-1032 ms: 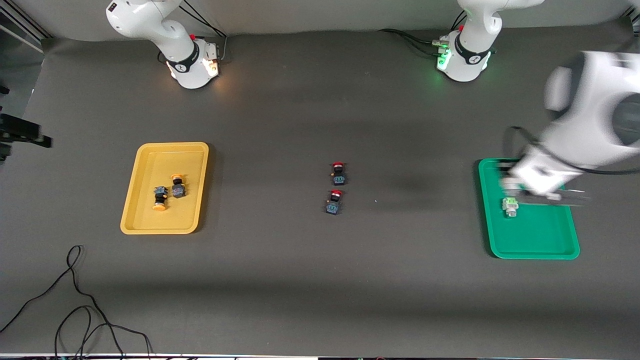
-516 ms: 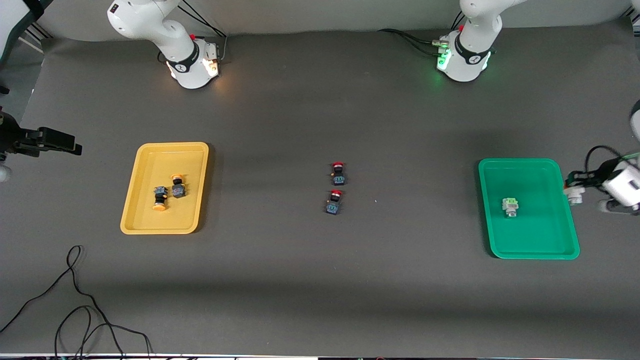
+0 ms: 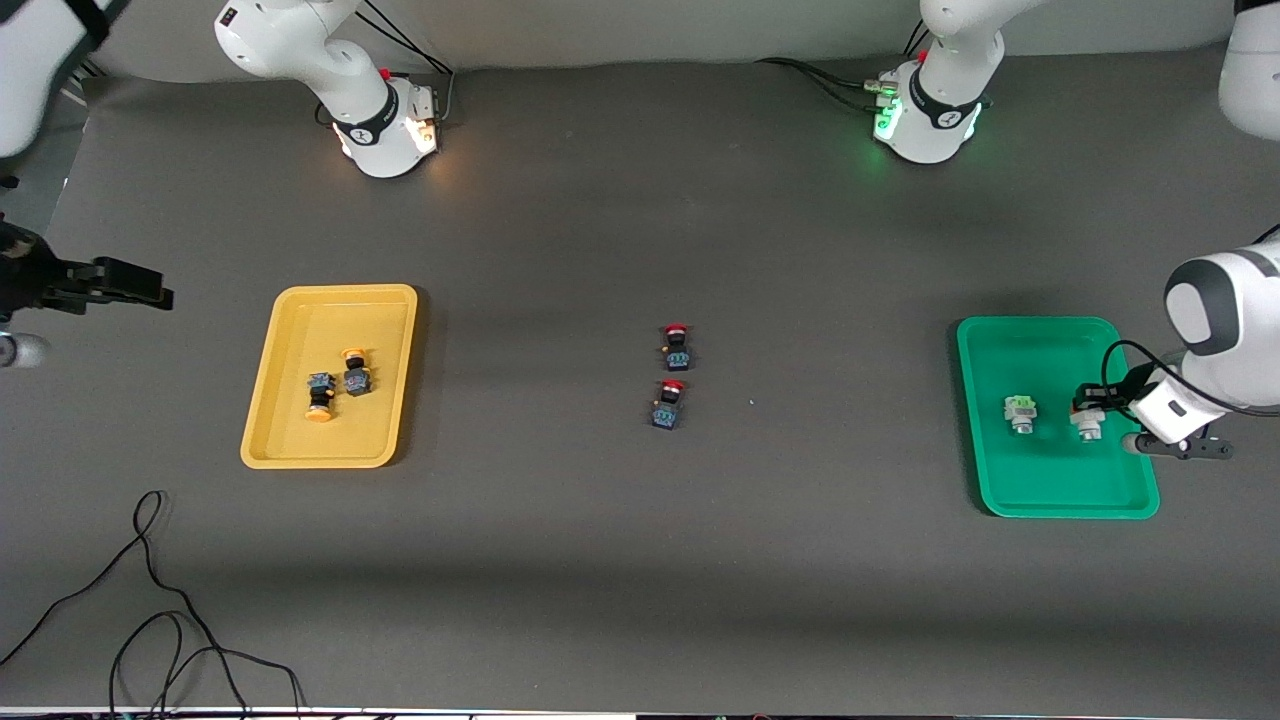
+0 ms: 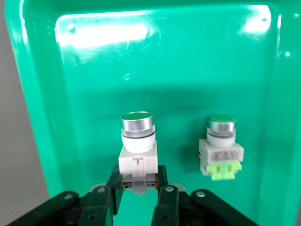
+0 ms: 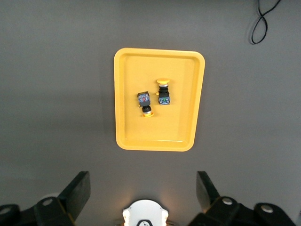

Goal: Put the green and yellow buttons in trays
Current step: 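Place the yellow button in the yellow tray while the left places green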

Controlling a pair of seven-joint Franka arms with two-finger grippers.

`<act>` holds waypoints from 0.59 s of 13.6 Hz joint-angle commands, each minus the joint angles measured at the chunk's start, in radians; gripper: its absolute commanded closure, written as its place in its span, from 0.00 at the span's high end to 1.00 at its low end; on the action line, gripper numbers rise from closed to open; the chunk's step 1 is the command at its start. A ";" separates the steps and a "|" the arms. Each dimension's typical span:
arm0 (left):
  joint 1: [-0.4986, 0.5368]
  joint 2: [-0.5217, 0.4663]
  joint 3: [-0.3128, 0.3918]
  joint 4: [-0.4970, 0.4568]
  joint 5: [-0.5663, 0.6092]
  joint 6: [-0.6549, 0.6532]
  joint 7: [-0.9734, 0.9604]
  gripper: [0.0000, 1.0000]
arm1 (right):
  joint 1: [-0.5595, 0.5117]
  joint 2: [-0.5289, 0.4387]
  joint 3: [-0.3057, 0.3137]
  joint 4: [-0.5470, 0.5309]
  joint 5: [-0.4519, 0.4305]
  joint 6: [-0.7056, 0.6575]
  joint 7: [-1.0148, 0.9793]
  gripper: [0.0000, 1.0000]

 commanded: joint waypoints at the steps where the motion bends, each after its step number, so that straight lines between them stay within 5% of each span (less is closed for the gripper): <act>1: 0.004 0.017 -0.003 0.011 0.010 0.035 0.006 0.47 | -0.044 -0.046 0.091 0.019 -0.058 -0.007 0.040 1.00; 2: 0.006 0.017 -0.003 0.013 0.010 0.038 0.008 0.86 | -0.069 -0.066 0.135 0.019 -0.079 -0.007 0.062 1.00; 3: 0.006 0.005 -0.003 0.013 0.010 0.032 0.011 0.98 | -0.108 -0.092 0.202 0.019 -0.113 -0.007 0.079 1.00; 8: -0.006 -0.135 -0.007 0.100 0.010 -0.188 0.035 0.99 | -0.452 -0.231 0.731 0.005 -0.326 0.022 0.174 1.00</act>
